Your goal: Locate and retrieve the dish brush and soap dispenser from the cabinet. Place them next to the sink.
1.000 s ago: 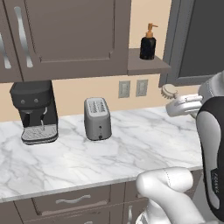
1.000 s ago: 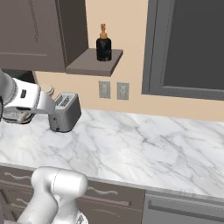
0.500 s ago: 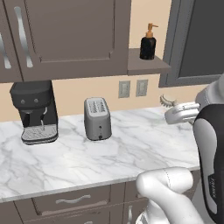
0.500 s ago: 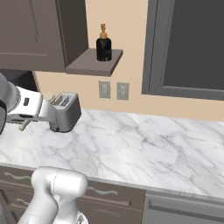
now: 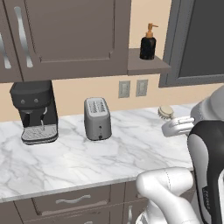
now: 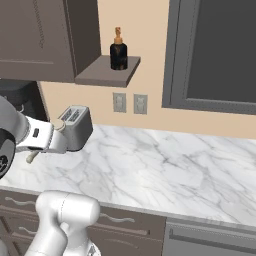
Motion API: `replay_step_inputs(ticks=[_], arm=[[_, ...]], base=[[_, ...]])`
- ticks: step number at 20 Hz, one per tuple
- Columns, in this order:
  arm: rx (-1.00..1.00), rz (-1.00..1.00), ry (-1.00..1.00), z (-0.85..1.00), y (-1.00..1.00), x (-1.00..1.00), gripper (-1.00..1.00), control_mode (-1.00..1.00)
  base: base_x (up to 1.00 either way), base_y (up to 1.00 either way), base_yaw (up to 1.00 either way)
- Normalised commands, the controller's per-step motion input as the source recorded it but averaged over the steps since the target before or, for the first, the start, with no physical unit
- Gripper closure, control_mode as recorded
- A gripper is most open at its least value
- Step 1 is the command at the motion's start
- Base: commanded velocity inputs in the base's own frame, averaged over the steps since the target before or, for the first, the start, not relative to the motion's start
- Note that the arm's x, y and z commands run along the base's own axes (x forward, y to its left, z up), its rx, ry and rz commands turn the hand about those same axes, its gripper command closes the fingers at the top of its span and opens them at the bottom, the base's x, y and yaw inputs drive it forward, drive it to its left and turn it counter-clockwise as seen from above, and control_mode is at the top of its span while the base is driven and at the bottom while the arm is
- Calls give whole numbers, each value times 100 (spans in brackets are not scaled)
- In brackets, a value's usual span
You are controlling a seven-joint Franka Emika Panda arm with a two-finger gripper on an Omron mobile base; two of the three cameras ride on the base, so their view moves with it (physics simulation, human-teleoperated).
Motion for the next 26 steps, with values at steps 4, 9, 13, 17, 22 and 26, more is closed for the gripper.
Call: replay_step_inputs(ticks=[4, 9, 13, 17, 22, 26], arm=[[0, 0, 0, 0, 0, 0, 100, -100], [0, 0, 0, 0, 0, 0, 100, -100], [0, 0, 0, 0, 0, 0, 100, -100], [0, 0, 0, 0, 0, 0, 100, 100], [0, 0, 0, 0, 0, 0, 100, 100], [0, 0, 0, 0, 0, 0, 100, 100]], base=[[0, 0, 0], [0, 0, 0], [0, 0, 0], [-1, 0, 0], [-16, -1, -21], [-13, 1, -44]])
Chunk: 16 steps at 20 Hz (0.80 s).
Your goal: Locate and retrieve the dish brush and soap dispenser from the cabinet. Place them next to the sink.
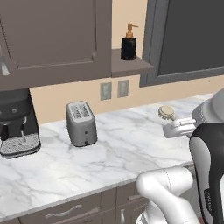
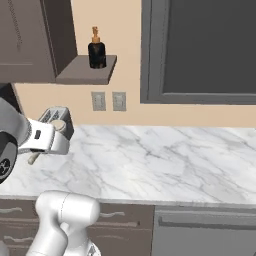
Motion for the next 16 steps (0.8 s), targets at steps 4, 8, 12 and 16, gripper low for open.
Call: replay_step_inputs(ticks=[4, 8, 12, 16], arm=[[0, 0, 0, 0, 0, 0, 100, 100], [0, 0, 0, 0, 0, 0, 100, 100], [0, 0, 0, 0, 0, 0, 100, 100], [0, 0, 0, 0, 0, 0, 100, 100]], base=[[-5, 0, -45], [-5, 8, -35], [1, 7, -14], [16, 1, 4]])
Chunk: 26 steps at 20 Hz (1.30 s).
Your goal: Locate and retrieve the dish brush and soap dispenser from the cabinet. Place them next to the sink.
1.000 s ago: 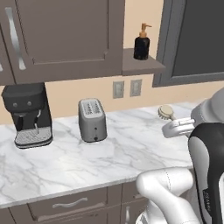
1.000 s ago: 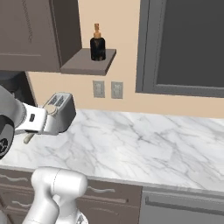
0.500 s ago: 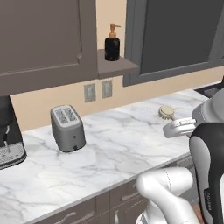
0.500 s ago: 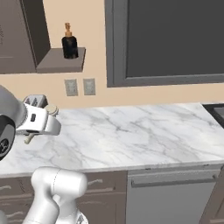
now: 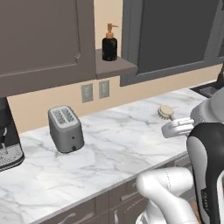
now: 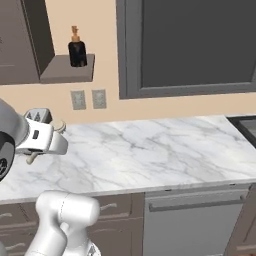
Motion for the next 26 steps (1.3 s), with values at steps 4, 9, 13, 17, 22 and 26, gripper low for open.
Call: replay_step_inputs(ticks=[4, 9, 13, 17, 22, 26], arm=[[0, 0, 0, 0, 0, 0, 100, 100], [0, 0, 0, 0, 0, 0, 100, 100], [0, 0, 0, 0, 0, 0, 100, 100], [0, 0, 0, 0, 0, 0, 100, 100], [0, 0, 0, 0, 0, 0, 100, 100], [0, 0, 0, 0, 0, 0, 100, 100]], base=[[9, 9, 25], [14, 13, 41], [23, -24, 36], [9, -30, 32], [6, -48, 24], [-33, -55, 7]])
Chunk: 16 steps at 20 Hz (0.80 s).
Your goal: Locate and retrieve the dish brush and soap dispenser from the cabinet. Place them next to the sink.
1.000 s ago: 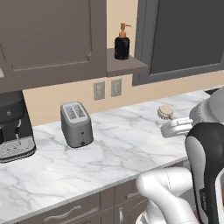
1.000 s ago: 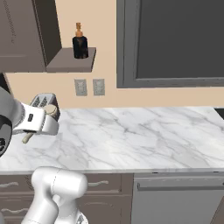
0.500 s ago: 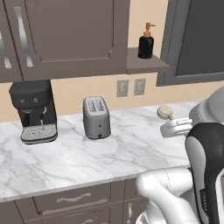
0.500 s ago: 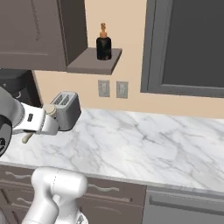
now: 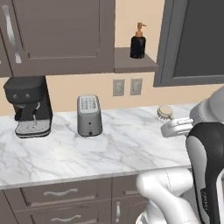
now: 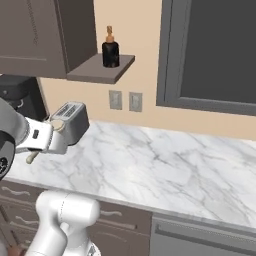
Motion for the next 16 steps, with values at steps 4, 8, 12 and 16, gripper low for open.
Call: replay_step_inputs(ticks=[4, 8, 12, 16], arm=[[0, 0, 0, 0, 0, 0, 100, 100], [0, 0, 0, 0, 0, 0, 100, 100], [0, 0, 0, 0, 0, 0, 100, 100], [0, 0, 0, 0, 0, 0, 100, 100]], base=[[-17, -47, 0], [4, -50, -3], [14, -54, -3], [15, -56, -8]])
